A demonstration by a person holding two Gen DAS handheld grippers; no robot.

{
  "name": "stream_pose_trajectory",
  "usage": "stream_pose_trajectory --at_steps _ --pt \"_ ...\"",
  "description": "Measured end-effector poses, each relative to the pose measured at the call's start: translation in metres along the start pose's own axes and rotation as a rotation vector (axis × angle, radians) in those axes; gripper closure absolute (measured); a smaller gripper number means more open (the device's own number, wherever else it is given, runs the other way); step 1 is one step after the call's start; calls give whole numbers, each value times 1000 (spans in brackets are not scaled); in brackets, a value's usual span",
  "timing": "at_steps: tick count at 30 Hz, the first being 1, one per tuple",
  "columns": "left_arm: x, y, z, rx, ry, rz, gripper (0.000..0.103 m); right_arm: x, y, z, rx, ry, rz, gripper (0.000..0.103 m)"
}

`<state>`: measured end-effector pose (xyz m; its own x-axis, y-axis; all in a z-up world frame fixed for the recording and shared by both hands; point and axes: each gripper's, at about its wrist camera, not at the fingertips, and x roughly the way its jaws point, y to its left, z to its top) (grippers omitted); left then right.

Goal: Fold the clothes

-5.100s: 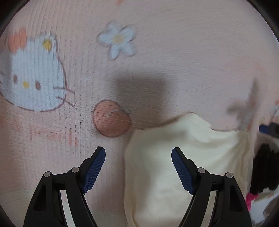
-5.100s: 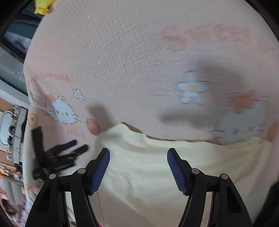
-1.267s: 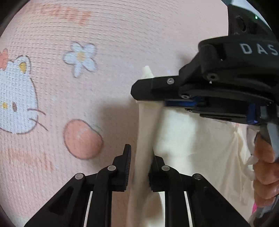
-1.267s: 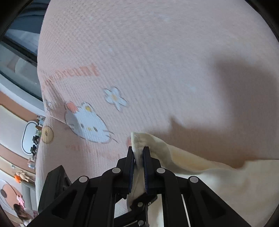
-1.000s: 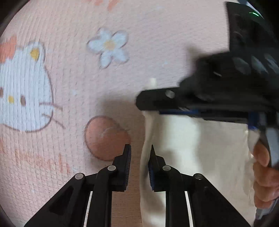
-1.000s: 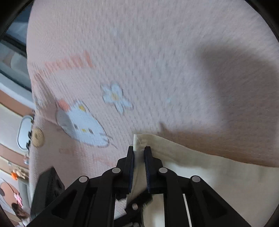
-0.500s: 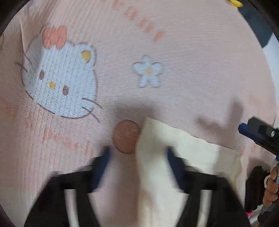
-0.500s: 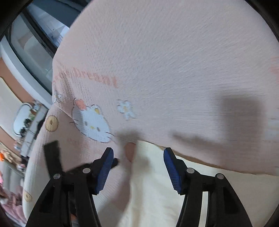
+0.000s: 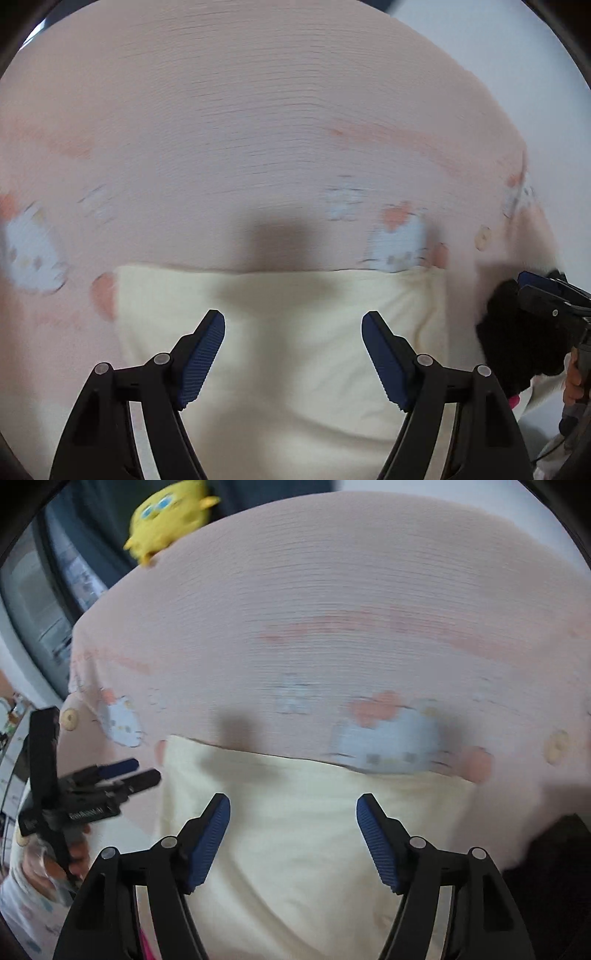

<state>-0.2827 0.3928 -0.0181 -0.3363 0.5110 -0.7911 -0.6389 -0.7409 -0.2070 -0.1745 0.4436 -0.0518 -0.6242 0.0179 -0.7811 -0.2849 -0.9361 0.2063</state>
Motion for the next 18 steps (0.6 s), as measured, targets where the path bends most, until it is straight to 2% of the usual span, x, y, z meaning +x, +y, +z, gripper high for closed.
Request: stream_pose_trajectory --at_steps 3,6,7,11,15,18 --pt "56 -24 4 34 17 -22 28 -6 -46 -17 58 -10 -39 32" --pt "122 -14 -9 35 58 -61 27 6 -92 -39 146 -12 -19 32" --pt "128 -22 -11 35 75 -82 28 13 -106 -46 177 -8 -13 32" --pt "137 -43 -35 47 138 -86 28 41 -149 -75 254 43 -37 32" --pt "158 -71 -43 134 204 -67 28 59 -166 -104 261 121 -35 32" --pt "166 -97 -47 189 253 -68 28 57 -171 -130 240 152 -62 32"
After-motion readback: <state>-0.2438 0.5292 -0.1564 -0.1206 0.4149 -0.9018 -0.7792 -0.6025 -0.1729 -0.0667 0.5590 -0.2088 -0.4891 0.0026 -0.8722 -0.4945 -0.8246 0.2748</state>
